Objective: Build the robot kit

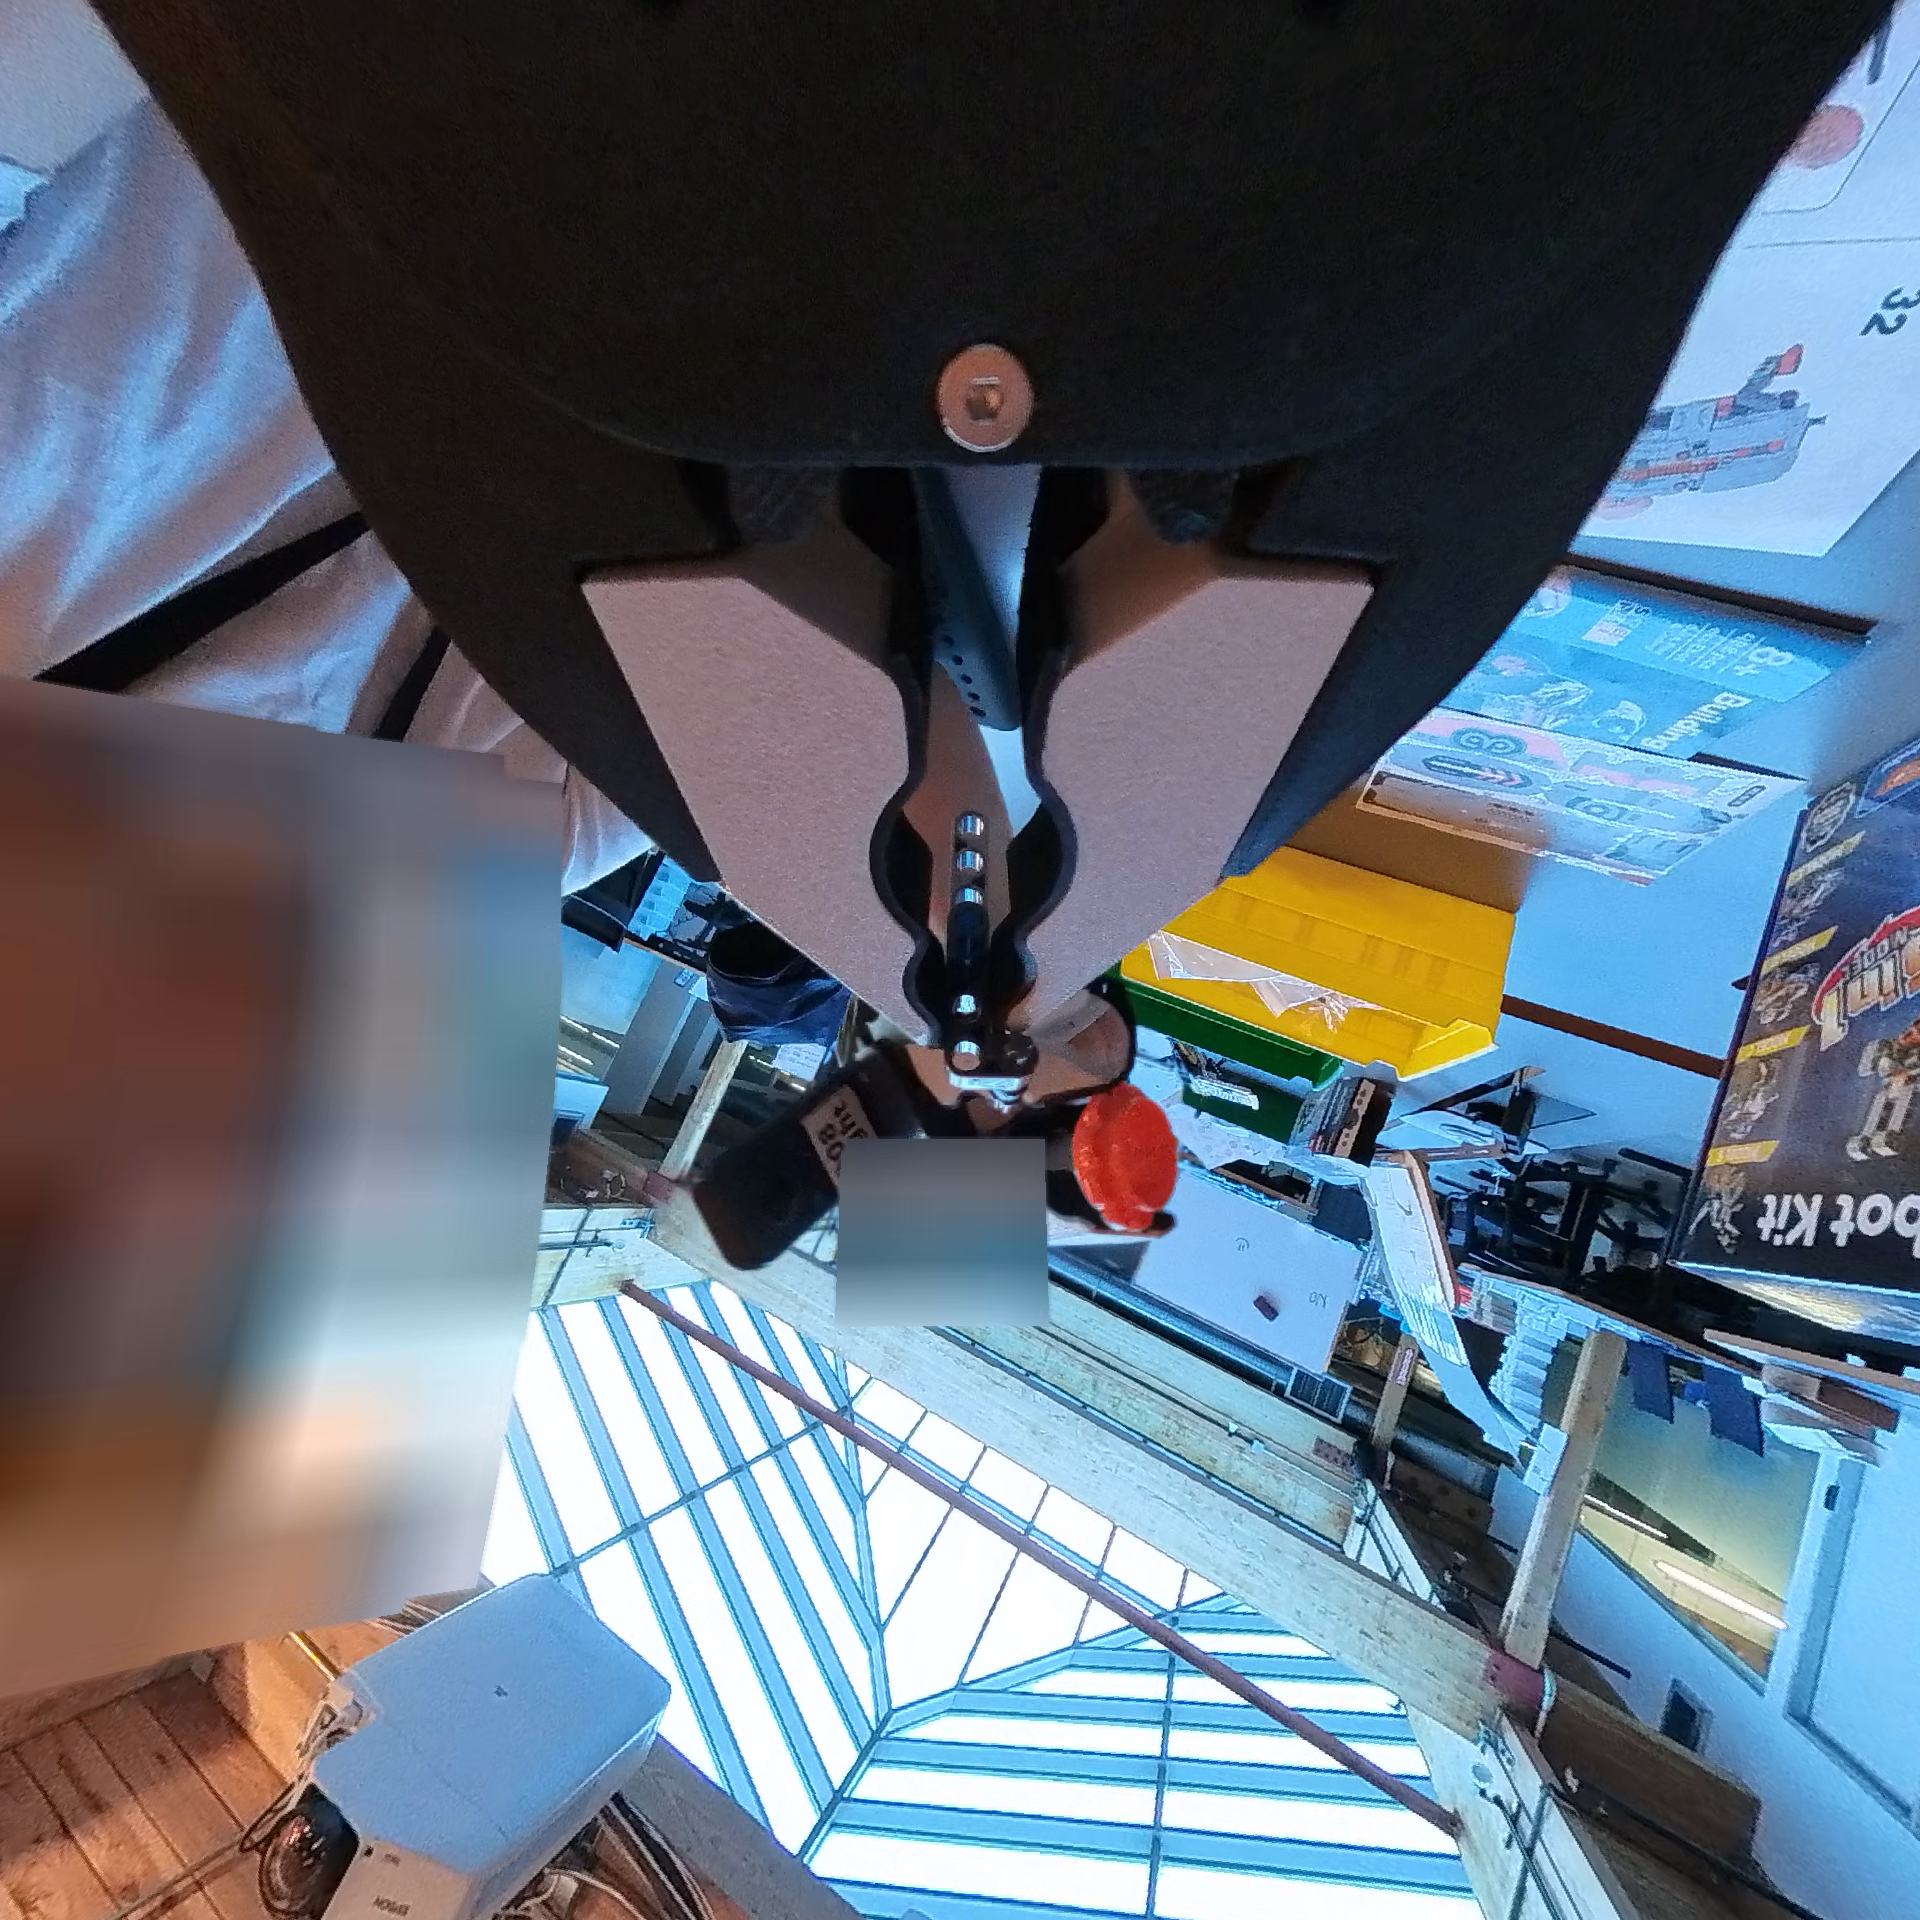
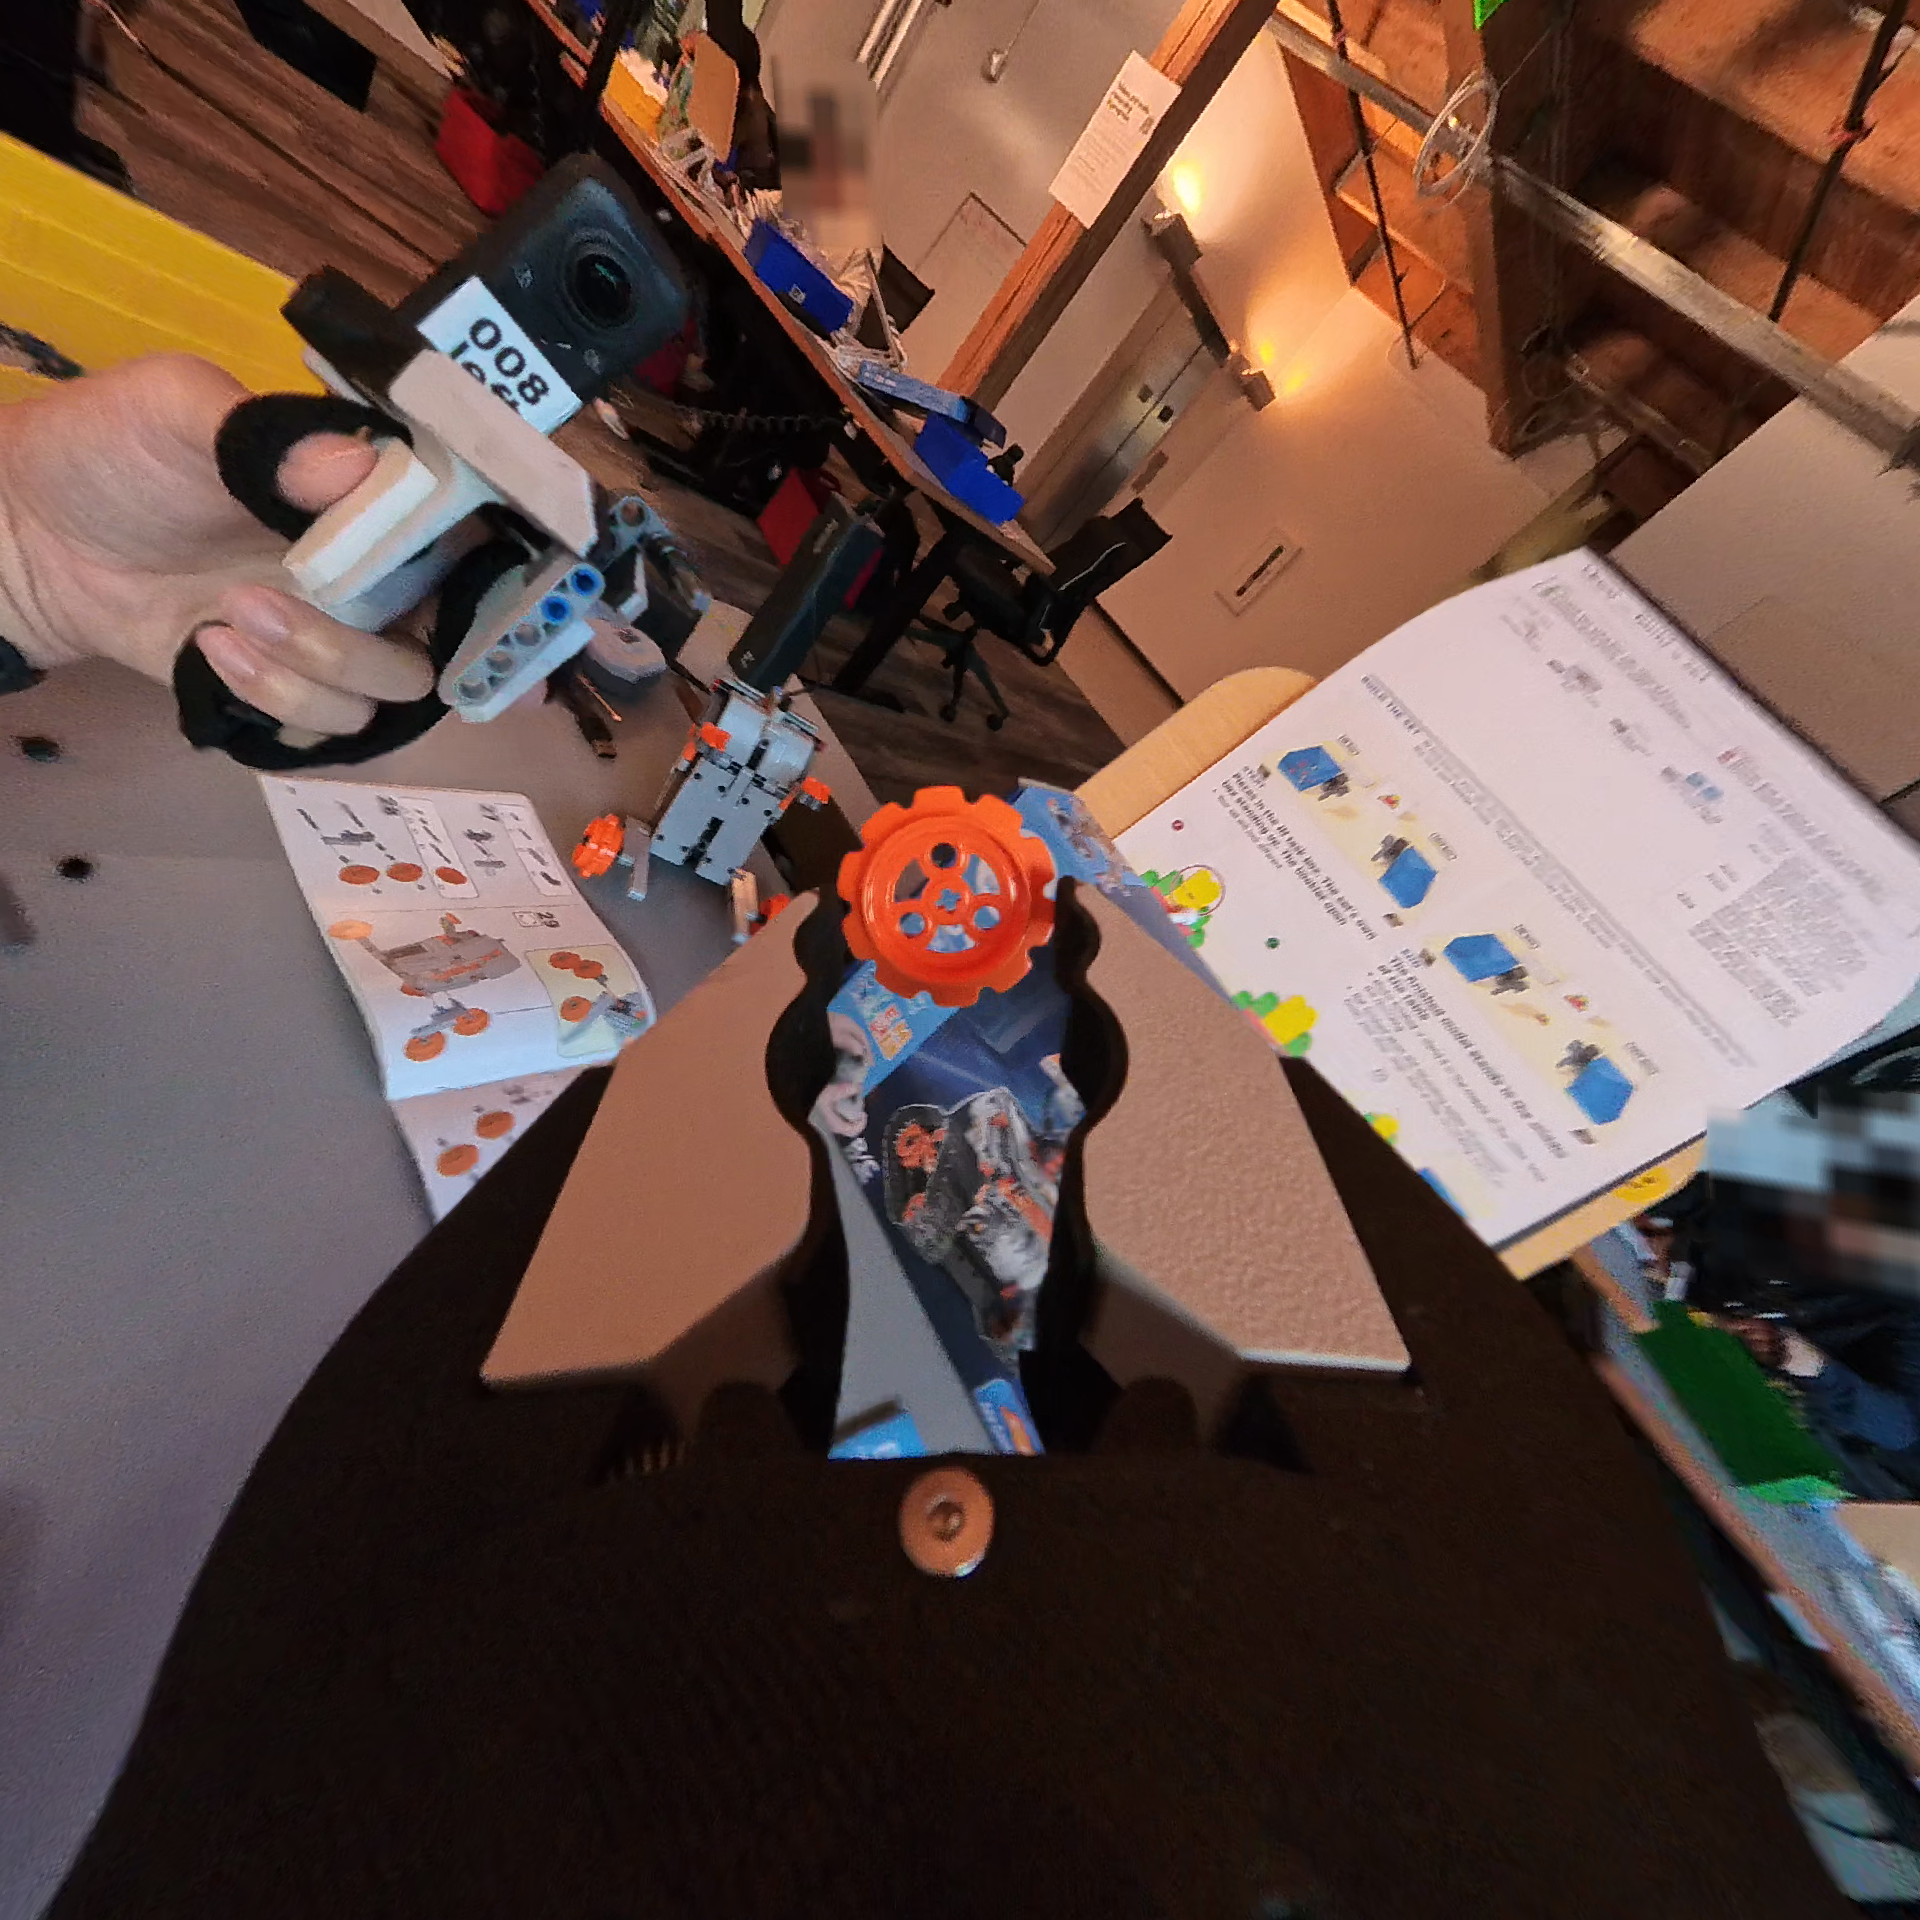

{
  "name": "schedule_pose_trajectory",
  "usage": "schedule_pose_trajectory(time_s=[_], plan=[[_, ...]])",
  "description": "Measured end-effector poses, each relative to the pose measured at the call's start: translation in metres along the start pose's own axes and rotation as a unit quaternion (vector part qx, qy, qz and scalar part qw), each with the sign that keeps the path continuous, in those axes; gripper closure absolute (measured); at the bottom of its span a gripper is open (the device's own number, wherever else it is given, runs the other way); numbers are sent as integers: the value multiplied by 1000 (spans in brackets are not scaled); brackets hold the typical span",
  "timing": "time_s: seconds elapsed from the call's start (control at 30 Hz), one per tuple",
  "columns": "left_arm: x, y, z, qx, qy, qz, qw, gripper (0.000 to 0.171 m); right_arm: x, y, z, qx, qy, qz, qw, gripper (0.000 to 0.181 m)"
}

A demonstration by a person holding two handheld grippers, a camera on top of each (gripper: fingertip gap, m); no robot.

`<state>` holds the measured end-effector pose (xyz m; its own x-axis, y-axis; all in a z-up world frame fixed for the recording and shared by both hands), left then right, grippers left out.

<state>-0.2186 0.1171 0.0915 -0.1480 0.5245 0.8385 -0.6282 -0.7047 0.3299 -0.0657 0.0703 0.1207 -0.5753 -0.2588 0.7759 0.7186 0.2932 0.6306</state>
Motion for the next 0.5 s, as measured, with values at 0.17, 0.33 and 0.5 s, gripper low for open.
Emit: schedule_pose_trajectory(time_s=[0.17, 0.33, 0.5], plan=[[5, 6, 3, -17, 7, 7, 1000, 168, -19, 0, 11, 58, 8, 135, 989, 141], [4, 1, 7, -14, 6, -2, 1000, 168, -23, 0, 15, 96, 35, 209, 972, 142], [1, -2, 13, -9, -3, -9, 1000, 168, -22, -3, 15, 117, 49, 235, 964, 142]])
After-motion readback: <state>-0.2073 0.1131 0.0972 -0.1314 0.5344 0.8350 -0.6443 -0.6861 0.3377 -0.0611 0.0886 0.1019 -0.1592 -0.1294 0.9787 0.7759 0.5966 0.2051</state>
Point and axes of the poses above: each gripper's, where its closed fingertips meet, z out along the fingers, x out of its top, y = z × x across the jaws, the point moved 5 cm from there along -z, back along the fingers, and after that the axes turned 9 degrees about -x, right-handed, at the moved point
